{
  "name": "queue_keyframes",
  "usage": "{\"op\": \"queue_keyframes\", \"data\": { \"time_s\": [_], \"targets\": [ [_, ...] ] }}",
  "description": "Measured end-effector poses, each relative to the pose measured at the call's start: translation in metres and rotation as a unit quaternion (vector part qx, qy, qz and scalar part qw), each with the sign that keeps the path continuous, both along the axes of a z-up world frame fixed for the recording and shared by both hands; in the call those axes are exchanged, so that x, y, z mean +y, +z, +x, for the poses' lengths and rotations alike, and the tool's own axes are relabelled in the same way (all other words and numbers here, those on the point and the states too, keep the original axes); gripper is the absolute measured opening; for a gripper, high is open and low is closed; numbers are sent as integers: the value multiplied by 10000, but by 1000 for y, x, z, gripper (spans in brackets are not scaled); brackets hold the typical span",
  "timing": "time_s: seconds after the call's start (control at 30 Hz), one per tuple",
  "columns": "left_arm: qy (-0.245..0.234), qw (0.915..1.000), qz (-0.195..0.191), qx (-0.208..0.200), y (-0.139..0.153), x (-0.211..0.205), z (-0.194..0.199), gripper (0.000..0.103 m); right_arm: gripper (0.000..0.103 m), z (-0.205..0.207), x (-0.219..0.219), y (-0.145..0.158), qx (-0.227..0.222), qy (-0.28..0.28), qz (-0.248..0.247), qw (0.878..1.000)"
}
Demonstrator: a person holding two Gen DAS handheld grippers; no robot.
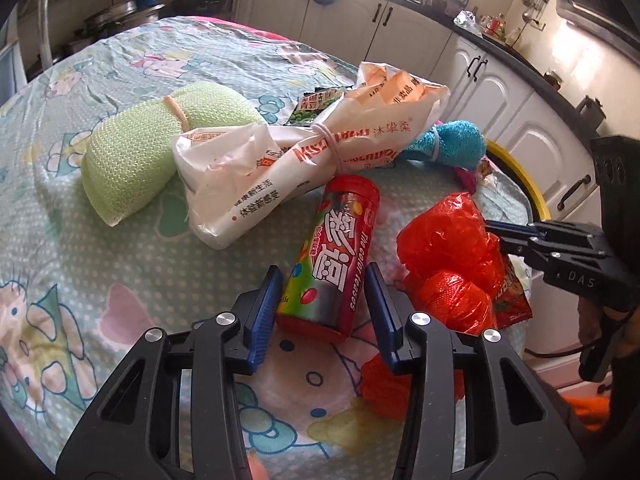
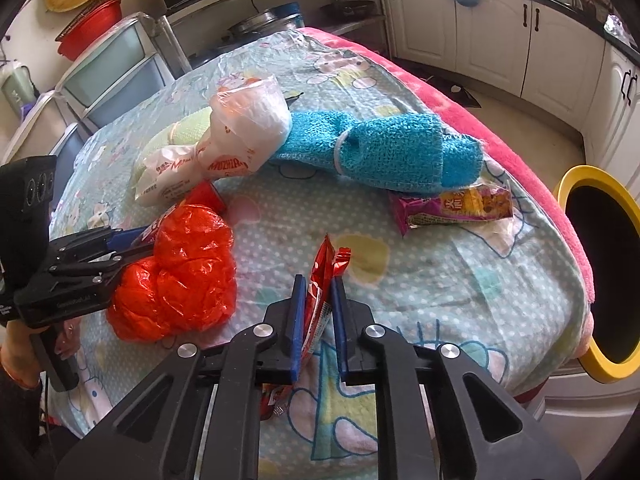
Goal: Collect trash
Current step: 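Grasp the red candy-bar wrapper with the right tool while the left tool grasps the red candy tube, then carry the red wrapper and red candy tube in both tools over the yellow-rimmed bin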
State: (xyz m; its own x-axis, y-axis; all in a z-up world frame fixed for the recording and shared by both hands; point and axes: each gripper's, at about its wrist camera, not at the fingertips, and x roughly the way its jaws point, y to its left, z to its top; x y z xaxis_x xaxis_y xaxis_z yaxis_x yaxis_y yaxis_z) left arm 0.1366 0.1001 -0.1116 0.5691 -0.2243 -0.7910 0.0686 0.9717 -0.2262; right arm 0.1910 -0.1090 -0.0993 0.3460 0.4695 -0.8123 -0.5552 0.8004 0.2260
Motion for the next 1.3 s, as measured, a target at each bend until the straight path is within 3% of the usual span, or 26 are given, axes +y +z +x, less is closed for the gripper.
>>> {"op": "queue_keyframes", "data": {
  "time_s": [0.57,0.97,1.3],
  "targets": [
    [-59,9999,81,-124,27,2,-28,27,11,-11,-5,32,-384,71,264,9989],
    [56,9985,112,-529,69,1,-55,27,11,-24,-4,64,-742,252,531,9955],
    [-190,9955,120,-917,105,-26,-44,27,11,-27,-18,95,-1131,204,718,9908]
  ]
}}
